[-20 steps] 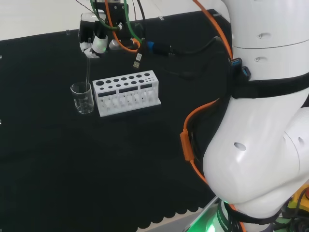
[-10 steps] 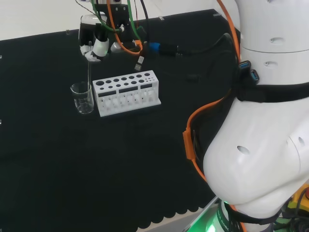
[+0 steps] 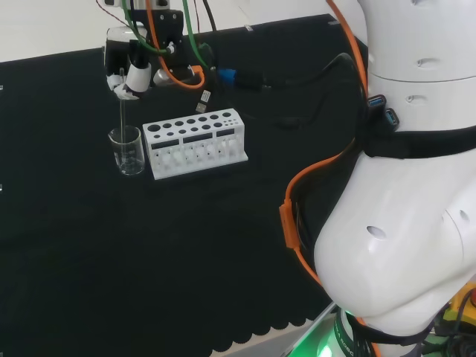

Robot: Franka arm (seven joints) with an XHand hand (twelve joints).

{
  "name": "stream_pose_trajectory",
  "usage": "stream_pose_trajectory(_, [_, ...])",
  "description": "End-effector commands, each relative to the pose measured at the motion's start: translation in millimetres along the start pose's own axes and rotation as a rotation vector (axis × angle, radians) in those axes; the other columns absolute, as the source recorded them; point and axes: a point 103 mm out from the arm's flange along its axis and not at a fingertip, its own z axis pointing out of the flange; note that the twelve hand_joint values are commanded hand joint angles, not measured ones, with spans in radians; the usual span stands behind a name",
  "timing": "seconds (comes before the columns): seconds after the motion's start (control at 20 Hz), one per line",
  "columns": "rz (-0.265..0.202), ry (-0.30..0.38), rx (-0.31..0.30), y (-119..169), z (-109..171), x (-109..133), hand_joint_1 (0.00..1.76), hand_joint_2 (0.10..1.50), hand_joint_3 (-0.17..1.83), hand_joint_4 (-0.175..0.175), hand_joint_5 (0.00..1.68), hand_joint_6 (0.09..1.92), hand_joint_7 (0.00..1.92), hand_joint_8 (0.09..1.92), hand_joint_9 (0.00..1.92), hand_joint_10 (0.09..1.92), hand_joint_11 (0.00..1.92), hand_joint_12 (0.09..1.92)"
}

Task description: Stir in the beaker to the left of the white test tube rack with the glass rod.

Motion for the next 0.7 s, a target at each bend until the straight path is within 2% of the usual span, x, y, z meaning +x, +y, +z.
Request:
stream_pose_trajectory(0.05, [0.002, 0.001, 0.021, 12, 9, 2, 1.34, 0.42, 1.06, -0.175, 1.26, 0.75, 1.44, 0.75, 1.91, 0.09, 1.69, 0.52])
stream_pose_trajectory(0.5, [0.010, 0.009, 0.022, 18, 4, -13, 1.34, 0.42, 1.06, -0.175, 1.26, 0.75, 1.44, 0.75, 1.91, 0.09, 1.69, 0.52])
stream_pose_trajectory(0.7, [0.013, 0.003, 0.010, 21, -9, -34, 1.34, 0.42, 1.06, -0.175, 1.26, 0.75, 1.44, 0.75, 1.91, 0.09, 1.69, 0.52])
